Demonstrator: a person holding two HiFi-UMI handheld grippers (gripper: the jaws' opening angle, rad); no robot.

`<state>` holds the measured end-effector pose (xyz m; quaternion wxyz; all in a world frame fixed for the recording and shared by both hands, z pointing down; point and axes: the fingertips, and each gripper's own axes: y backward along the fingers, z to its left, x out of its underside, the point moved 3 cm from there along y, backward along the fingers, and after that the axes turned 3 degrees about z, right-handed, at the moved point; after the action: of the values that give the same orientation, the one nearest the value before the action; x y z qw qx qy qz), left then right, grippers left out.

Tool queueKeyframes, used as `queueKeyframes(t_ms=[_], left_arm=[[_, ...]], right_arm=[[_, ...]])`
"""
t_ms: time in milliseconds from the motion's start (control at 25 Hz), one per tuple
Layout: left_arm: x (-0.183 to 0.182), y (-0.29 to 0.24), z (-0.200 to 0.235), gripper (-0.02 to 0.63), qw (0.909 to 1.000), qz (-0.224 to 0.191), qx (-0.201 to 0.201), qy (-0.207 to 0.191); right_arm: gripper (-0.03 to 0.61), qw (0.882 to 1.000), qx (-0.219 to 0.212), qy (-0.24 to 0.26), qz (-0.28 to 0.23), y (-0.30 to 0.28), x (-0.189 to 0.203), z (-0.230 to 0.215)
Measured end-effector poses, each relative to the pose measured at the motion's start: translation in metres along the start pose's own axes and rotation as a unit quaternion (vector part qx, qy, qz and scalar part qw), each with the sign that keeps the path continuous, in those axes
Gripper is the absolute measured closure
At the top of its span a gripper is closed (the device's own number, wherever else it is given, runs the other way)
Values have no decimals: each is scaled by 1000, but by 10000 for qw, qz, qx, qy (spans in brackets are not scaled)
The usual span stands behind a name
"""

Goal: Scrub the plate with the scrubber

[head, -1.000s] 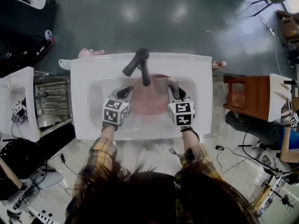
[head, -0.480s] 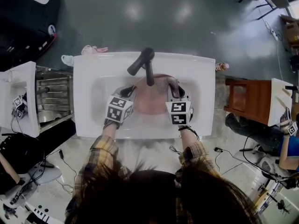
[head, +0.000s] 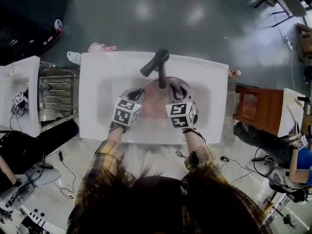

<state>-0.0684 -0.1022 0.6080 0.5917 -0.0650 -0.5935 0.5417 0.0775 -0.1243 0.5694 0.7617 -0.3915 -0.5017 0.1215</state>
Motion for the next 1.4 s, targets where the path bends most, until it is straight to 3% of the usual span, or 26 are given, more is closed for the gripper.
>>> queueKeyframes(t_ms=[360,600,1080,1400], left_arm=[[10,5,3,588,9998,42,-87,177],[18,7,1,588,9990,35,-112,422],[36,9,1,586,9970,97,-131,751],[38,10,1,586,9972,164,-150,716]], right_arm=[[486,9970,-379,617,264,-7,-8,38],[486,9894,-474,1305,421,-6,0,62],[486,9868,-735,1242,734,-5,26,80],[486,9702,-1005,1791,1288,-2,62,94]])
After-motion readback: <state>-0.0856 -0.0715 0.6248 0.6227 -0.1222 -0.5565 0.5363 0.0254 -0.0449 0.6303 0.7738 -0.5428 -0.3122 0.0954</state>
